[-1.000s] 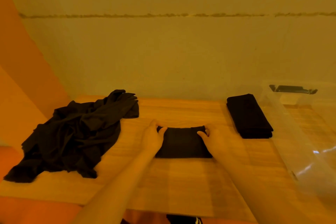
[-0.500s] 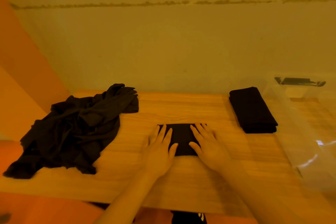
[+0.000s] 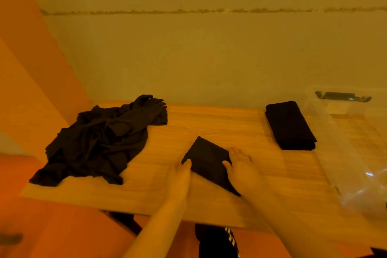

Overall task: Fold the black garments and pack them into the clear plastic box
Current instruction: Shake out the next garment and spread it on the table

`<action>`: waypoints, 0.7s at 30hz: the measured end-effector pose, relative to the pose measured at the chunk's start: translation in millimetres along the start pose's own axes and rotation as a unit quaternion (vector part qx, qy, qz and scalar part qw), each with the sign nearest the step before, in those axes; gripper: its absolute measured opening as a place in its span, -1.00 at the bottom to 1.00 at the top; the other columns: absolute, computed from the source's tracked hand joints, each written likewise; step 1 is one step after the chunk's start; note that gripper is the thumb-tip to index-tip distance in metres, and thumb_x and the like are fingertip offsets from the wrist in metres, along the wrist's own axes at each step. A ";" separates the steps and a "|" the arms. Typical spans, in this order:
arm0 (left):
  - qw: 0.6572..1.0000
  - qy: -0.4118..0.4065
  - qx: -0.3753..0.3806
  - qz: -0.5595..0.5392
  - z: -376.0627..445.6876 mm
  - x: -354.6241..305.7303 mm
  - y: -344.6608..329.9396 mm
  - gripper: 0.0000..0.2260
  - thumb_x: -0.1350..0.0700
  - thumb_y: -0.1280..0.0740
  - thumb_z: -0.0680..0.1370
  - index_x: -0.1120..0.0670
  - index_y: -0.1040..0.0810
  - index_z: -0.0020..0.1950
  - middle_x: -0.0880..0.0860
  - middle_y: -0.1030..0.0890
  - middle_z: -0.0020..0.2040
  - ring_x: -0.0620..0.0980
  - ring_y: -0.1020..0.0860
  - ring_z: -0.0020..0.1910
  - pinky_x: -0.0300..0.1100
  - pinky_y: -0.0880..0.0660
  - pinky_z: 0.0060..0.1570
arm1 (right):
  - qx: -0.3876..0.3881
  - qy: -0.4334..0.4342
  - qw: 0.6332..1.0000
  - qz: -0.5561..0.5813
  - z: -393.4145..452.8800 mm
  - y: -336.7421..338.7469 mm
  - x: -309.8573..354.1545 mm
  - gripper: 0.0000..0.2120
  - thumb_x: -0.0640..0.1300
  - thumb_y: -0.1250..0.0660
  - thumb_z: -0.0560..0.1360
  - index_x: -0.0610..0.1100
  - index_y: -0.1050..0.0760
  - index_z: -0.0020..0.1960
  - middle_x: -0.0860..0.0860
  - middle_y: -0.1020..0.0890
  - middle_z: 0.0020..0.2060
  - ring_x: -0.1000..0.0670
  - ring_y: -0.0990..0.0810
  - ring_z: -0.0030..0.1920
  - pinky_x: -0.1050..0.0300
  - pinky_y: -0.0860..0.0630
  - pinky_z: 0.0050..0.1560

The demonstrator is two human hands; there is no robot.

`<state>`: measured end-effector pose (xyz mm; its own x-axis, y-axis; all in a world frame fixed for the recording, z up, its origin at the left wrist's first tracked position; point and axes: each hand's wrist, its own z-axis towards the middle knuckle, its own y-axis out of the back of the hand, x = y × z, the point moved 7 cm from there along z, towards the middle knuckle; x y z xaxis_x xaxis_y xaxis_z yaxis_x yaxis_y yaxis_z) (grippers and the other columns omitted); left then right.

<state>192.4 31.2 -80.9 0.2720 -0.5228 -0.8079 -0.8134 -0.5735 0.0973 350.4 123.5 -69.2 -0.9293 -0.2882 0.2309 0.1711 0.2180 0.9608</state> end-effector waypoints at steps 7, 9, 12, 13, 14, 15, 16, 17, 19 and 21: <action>0.999 0.021 0.002 0.029 16.0 -23.6 -38.3 -0.51 -0.01 -0.37 0.50 0.18 -0.38 0.35 0.17 -0.47 0.28 0.12 -0.47 0.22 -0.15 -0.43 -0.04 | 0.029 -0.081 0.973 0.212 -11.2 -0.9 -18.4 -0.32 0.02 -0.32 0.50 -0.07 -0.08 0.50 -0.05 -0.34 0.40 -0.07 -0.34 0.37 -0.01 -0.32 0.35; 0.999 0.016 0.035 0.018 17.3 -34.9 -52.8 -0.58 0.07 -0.33 0.54 0.20 -0.39 0.35 0.19 -0.47 0.30 0.13 -0.45 0.25 -0.14 -0.38 -0.06 | 0.053 -0.078 0.960 0.262 -13.0 -2.8 -18.7 -0.28 -0.02 -0.37 0.47 -0.09 -0.08 0.50 -0.06 -0.33 0.41 -0.08 -0.33 0.38 0.04 -0.32 0.34; 0.995 0.009 0.094 -0.043 8.5 -47.6 -69.2 -0.66 0.15 -0.31 0.56 0.22 -0.42 0.31 0.20 -0.53 0.21 0.12 -0.51 0.15 -0.16 -0.44 -0.16 | 0.044 -0.072 0.936 0.342 -15.2 -1.2 -23.1 -0.25 -0.08 -0.41 0.44 -0.11 -0.08 0.49 -0.07 -0.31 0.41 -0.08 -0.31 0.40 0.09 -0.31 0.31; 0.990 0.007 0.117 -0.075 5.6 -50.8 -73.1 -0.67 0.16 -0.31 0.55 0.22 -0.43 0.29 0.18 -0.56 0.14 0.10 -0.54 0.06 -0.16 -0.46 -0.22 | 0.036 -0.076 0.919 0.385 -14.2 0.3 -26.9 -0.22 -0.10 -0.42 0.43 -0.11 -0.06 0.50 -0.07 -0.30 0.42 -0.07 -0.29 0.41 0.09 -0.31 0.32; 0.984 0.005 0.144 -0.108 2.9 -54.4 -78.1 -0.69 0.17 -0.31 0.55 0.21 -0.43 0.27 0.15 -0.58 0.06 0.07 -0.55 -0.03 -0.13 -0.47 -0.24 | 0.035 -0.083 0.897 0.433 -13.8 2.2 -30.8 -0.20 -0.12 -0.43 0.42 -0.11 -0.04 0.50 -0.07 -0.29 0.43 -0.07 -0.29 0.41 0.09 -0.31 0.32; 0.976 0.004 0.174 -0.134 0.9 -58.5 -83.2 -0.71 0.18 -0.30 0.55 0.20 -0.44 0.25 0.13 -0.58 -0.01 0.05 -0.55 -0.08 -0.08 -0.50 -0.18 | 0.042 -0.092 0.867 0.488 -12.5 3.5 -34.9 -0.20 -0.14 -0.42 0.42 -0.10 -0.03 0.51 -0.07 -0.31 0.41 -0.07 -0.32 0.39 0.07 -0.33 0.30; 0.967 0.002 0.202 -0.153 -2.0 -63.2 -87.9 -0.73 0.19 -0.30 0.55 0.19 -0.45 0.24 0.13 -0.58 -0.04 0.05 -0.56 -0.08 -0.04 -0.51 -0.09 | 0.060 -0.101 0.826 0.551 -12.1 4.2 -37.6 -0.24 -0.16 -0.41 0.43 -0.09 -0.07 0.50 -0.07 -0.38 0.37 -0.08 -0.39 0.34 0.05 -0.39 0.27; 0.961 -0.002 0.223 -0.161 -1.8 -67.5 -92.7 -0.75 0.19 -0.29 0.55 0.18 -0.45 0.22 0.13 -0.59 -0.03 0.07 -0.56 -0.04 0.00 -0.49 0.00 | 0.087 -0.114 0.776 0.615 -12.1 3.7 -39.3 -0.31 -0.17 -0.38 0.44 -0.09 -0.15 0.48 -0.07 -0.46 0.29 -0.08 -0.48 0.26 0.03 -0.46 0.21; 0.954 -0.002 0.252 -0.162 -3.9 -77.6 -102.1 -0.76 0.18 -0.28 0.56 0.17 -0.47 0.21 0.14 -0.59 0.04 0.11 -0.55 0.07 0.03 -0.47 0.09 | 0.131 -0.139 0.707 0.681 -16.1 7.1 -41.9 -0.49 -0.16 -0.35 0.46 -0.14 -0.32 0.38 -0.07 -0.58 0.09 -0.06 -0.58 0.08 0.05 -0.54 0.04; 0.948 0.003 0.274 -0.164 -6.8 -88.4 -113.0 -0.77 0.18 -0.27 0.56 0.18 -0.47 0.21 0.17 -0.58 0.11 0.14 -0.52 0.15 0.02 -0.45 0.11 | 0.133 -0.146 0.692 0.695 -19.1 15.7 -48.7 -0.64 -0.18 -0.32 0.47 -0.18 -0.42 0.26 -0.07 -0.61 -0.02 -0.04 -0.60 -0.02 0.10 -0.56 -0.09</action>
<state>263.8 137.9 -16.6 0.5589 -0.3779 -0.7381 -0.8284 -0.2933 -0.4771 404.6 123.2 -62.5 0.0389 0.5634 0.8252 0.9351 0.2707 -0.2289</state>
